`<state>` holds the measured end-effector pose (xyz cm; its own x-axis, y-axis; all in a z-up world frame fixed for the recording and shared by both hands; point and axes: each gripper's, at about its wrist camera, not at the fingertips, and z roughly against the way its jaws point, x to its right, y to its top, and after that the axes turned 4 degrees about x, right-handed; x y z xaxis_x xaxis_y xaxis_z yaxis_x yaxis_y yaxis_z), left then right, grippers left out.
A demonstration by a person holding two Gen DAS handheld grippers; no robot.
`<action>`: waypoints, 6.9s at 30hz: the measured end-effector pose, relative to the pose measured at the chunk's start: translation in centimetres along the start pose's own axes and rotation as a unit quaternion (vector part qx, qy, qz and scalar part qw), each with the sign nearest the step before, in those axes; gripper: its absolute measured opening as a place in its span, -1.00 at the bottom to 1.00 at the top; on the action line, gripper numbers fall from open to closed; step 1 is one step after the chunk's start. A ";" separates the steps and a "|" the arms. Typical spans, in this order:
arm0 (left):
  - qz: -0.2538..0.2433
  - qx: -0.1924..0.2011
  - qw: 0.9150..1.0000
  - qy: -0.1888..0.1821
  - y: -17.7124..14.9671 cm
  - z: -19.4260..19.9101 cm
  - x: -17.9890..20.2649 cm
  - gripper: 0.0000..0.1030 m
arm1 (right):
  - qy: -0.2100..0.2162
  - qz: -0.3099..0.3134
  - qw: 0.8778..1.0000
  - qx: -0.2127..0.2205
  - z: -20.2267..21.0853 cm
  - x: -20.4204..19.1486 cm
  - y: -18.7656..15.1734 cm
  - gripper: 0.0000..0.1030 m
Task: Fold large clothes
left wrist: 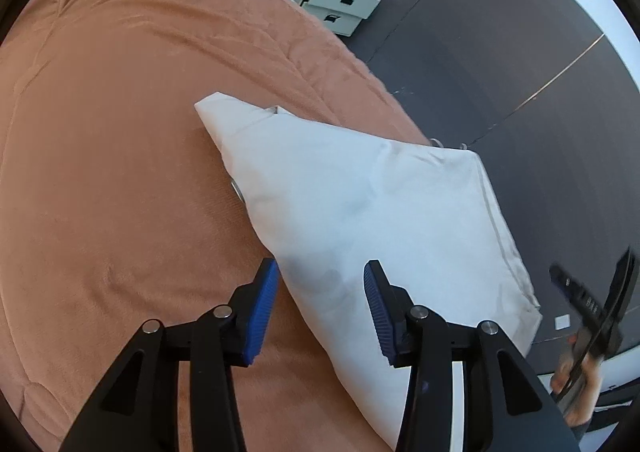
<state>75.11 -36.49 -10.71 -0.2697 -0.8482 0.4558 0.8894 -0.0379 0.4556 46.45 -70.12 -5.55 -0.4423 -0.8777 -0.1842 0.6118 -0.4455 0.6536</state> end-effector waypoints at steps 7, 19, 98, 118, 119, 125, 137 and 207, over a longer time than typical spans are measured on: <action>-0.013 -0.017 1.000 -0.016 -2.3 0.4 0.9 -0.12 | -0.023 -0.086 0.996 -0.013 3.3 6.6 -5.0 0.28; -0.021 -0.042 0.999 -0.008 -3.7 -1.8 2.7 -0.28 | 0.076 -0.152 0.985 -0.037 -2.0 6.5 -7.7 -0.66; -0.078 0.324 0.939 0.086 -39.1 52.0 -6.1 0.76 | 0.150 0.093 0.974 0.143 38.4 -17.7 -29.7 1.00; -0.049 0.369 0.914 0.160 -47.2 54.1 -9.2 0.78 | 0.185 0.147 0.962 0.138 39.3 -22.3 -36.5 1.00; -0.049 0.370 0.913 0.164 -47.3 54.2 -9.3 0.78 | 0.186 0.148 0.962 0.137 39.2 -22.6 -36.7 1.00; -0.041 0.368 0.913 0.172 -47.7 54.5 -9.8 0.78 | 0.191 0.158 0.960 0.132 38.8 -23.5 -37.5 1.00; -0.043 0.370 0.910 0.181 -48.6 54.8 -9.7 0.92 | 0.193 0.166 0.959 0.126 38.6 -24.2 -38.3 1.00; -0.055 0.378 0.904 0.192 -51.6 55.9 -6.2 0.99 | 0.195 0.175 0.953 0.151 42.5 -24.2 -40.8 1.00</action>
<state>10.27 0.31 5.73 -0.0638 -0.9875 0.1439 0.3190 0.1165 0.9406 4.32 -23.25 3.48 0.0664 -0.9884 -0.1366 0.4344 -0.0946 0.8957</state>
